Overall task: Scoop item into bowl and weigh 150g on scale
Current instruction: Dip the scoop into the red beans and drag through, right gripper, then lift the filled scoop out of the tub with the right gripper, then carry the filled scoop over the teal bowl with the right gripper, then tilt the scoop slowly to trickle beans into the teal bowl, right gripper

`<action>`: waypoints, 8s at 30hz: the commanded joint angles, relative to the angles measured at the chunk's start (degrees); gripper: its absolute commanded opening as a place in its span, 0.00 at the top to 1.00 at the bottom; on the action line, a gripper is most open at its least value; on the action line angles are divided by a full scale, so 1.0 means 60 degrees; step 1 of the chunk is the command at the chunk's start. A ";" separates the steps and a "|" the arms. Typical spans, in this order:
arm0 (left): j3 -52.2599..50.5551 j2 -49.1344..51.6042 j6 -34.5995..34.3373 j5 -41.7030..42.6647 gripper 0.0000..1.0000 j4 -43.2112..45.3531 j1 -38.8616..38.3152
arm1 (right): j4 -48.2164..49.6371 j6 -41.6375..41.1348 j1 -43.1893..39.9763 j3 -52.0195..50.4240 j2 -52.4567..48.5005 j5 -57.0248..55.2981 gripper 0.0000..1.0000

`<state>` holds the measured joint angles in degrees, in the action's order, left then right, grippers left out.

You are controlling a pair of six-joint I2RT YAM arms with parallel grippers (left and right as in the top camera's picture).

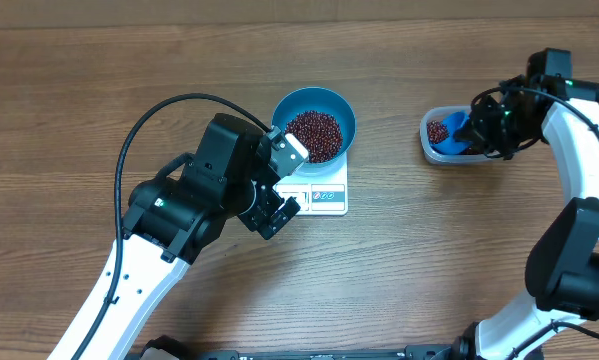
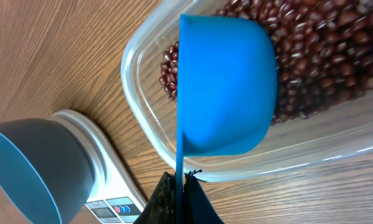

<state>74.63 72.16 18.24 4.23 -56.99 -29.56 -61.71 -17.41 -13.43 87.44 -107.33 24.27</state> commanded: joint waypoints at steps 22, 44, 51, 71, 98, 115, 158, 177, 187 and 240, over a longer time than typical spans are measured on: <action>0.0215 -0.0025 0.0175 -0.0033 0.00 0.0044 0.0066 | -0.0310 0.2674 -0.1064 0.0266 0.0852 0.2550 0.96; 0.0215 -0.0025 0.0175 -0.0033 0.00 0.0044 0.0066 | -0.0299 0.3206 -0.0841 0.0266 0.2922 0.3410 0.96; 0.0215 -0.0025 0.0175 -0.0033 0.00 0.0044 0.0066 | -0.0219 0.3158 0.0317 0.0266 0.3264 0.3439 0.96; 0.0215 -0.0025 0.0175 -0.0033 0.00 0.0044 0.0066 | 0.1304 0.1861 0.4171 0.0266 0.3264 0.1020 0.96; 0.0215 -0.0025 0.0175 -0.0033 0.00 0.0044 0.0066 | 0.1636 0.1552 0.6903 0.0266 0.3260 -0.4291 0.96; 0.0215 -0.0025 0.0175 -0.0033 0.00 0.0044 0.0066 | 0.1632 0.1654 0.7475 0.0266 0.3260 -0.4543 0.96; 0.0215 -0.0025 0.0175 -0.0033 0.00 0.0044 0.0066 | 0.1341 0.1956 0.8178 0.0266 0.3260 -0.6047 0.96; 0.0215 -0.0025 0.0175 -0.0033 0.00 0.0044 0.0066 | 0.1253 0.2350 0.8178 0.0262 0.3260 -0.6437 0.96; 0.0215 -0.0025 0.0175 -0.0033 0.00 0.0044 0.0066 | 0.1279 0.2382 0.8178 0.0262 0.3260 -0.6437 0.96; 0.0215 -0.0025 0.0175 -0.0033 0.01 0.0044 0.0066 | 0.1523 0.2379 0.8174 0.0262 0.3071 -0.6437 0.96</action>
<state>74.63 72.16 18.24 4.21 -56.99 -29.56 -52.82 -3.18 35.35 87.44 -89.21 -13.56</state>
